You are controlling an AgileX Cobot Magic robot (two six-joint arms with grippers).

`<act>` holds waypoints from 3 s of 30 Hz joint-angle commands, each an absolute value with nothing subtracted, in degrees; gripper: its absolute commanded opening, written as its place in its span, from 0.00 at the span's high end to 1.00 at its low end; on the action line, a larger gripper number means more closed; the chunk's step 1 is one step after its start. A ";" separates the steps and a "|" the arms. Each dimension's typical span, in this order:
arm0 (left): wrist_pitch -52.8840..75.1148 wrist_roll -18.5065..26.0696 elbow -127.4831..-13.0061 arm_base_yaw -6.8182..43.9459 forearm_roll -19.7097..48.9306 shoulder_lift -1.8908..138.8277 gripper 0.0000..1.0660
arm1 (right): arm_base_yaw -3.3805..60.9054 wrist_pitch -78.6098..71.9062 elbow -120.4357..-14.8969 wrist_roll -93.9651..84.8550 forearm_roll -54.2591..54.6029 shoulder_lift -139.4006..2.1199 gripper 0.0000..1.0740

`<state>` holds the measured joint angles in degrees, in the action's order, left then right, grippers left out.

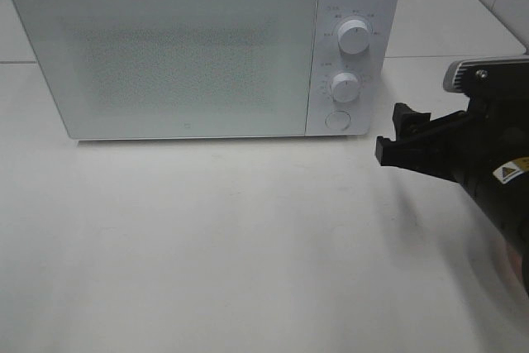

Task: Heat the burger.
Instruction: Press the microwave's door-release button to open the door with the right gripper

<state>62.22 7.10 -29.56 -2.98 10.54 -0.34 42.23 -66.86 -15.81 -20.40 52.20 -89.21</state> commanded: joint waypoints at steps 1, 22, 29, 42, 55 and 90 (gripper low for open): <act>61.54 6.88 -29.56 -2.98 11.00 -1.55 0.08 | 44.18 -69.21 -15.87 -21.20 52.71 -90.93 0.30; 61.54 6.88 -29.56 -2.98 11.00 -1.55 0.08 | 44.86 -69.44 -17.02 -9.74 51.80 -95.11 0.31; 61.54 6.88 -29.56 -2.98 11.00 -1.55 0.08 | 44.86 -69.21 -17.02 9.97 51.80 -95.11 0.39; 61.54 6.88 -29.56 -2.98 11.00 -1.55 0.08 | 44.86 -69.27 -17.02 51.39 51.85 -95.11 0.78; 61.54 6.88 -29.56 -2.98 11.00 -1.55 0.08 | 44.86 -66.41 -17.02 74.20 51.68 -95.11 1.00; 61.54 6.88 -29.56 -2.98 11.00 -1.55 0.08 | 42.28 -61.25 -31.28 76.55 48.99 -109.72 1.00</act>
<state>62.22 7.10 -29.56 -2.98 10.54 -0.34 43.09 -61.99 -30.37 76.26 49.96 -109.38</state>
